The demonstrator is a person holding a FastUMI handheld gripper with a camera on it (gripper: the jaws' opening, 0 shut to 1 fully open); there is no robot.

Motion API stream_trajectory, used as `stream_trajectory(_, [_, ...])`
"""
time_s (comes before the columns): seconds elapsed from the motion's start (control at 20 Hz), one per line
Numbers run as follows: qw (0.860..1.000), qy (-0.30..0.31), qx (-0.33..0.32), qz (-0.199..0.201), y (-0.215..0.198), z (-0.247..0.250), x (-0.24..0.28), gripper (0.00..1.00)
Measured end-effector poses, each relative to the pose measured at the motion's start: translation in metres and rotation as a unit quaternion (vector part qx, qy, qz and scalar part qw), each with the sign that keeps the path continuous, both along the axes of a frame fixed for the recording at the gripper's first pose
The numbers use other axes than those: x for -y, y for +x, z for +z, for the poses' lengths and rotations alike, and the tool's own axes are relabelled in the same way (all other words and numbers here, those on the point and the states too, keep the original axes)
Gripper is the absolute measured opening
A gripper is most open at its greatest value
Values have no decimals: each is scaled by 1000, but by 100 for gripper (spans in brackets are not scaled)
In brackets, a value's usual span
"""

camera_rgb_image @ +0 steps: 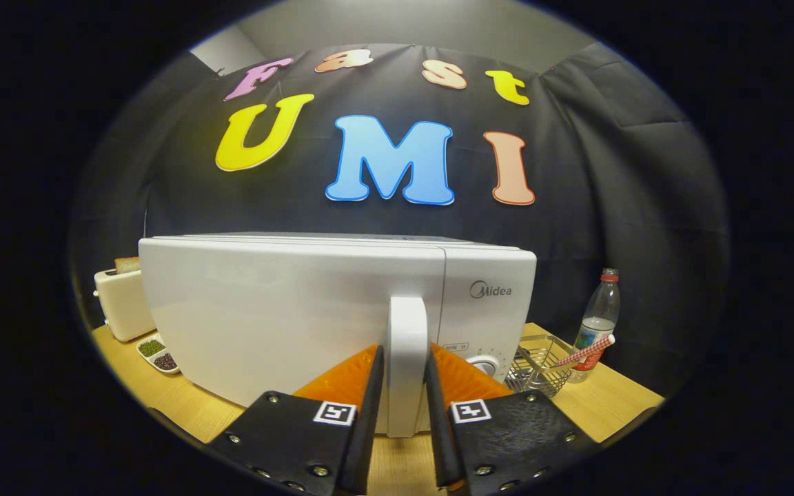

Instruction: Open the microwave, put the food inside, and close the microwave door.

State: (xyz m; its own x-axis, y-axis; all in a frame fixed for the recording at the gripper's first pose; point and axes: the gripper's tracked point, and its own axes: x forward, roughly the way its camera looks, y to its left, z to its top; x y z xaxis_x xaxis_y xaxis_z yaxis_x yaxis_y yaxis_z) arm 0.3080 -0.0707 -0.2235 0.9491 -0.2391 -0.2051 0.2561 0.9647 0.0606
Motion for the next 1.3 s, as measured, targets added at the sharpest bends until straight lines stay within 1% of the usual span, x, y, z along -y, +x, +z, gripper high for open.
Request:
stream_trajectory(0.05, [1000,15,-1,2,0,1,-1,30])
stream_trajectory(0.15, [1000,28,-4,4,-1,1,-3,30])
stream_trajectory(0.2, [1000,26,-6,5,-1,2,-3,23])
stream_trajectory(0.25, [1000,26,-7,4,-1,2,-2,23])
stream_trajectory(0.3, [1000,28,-9,5,-1,1,-2,17])
stream_trajectory(0.4, [999,45,-14,7,-3,0,-3,17])
stream_trajectory(0.55, [999,50,-17,14,-8,1,-5,17])
stream_trajectory(0.6, [999,50,-15,15,-14,2,-8,17])
stream_trajectory(0.65, [999,37,-19,18,-18,1,-10,13])
stream_trajectory(0.7, [999,27,-14,21,-29,6,-11,12])
stream_trajectory(0.8, [999,41,-20,29,-46,5,-23,13])
stream_trajectory(0.95, [997,54,-23,55,-81,11,-45,12])
stream_trajectory(1.15, [995,40,-19,94,-121,17,-80,12])
stream_trajectory(1.3, [991,43,-8,124,-149,23,-114,12])
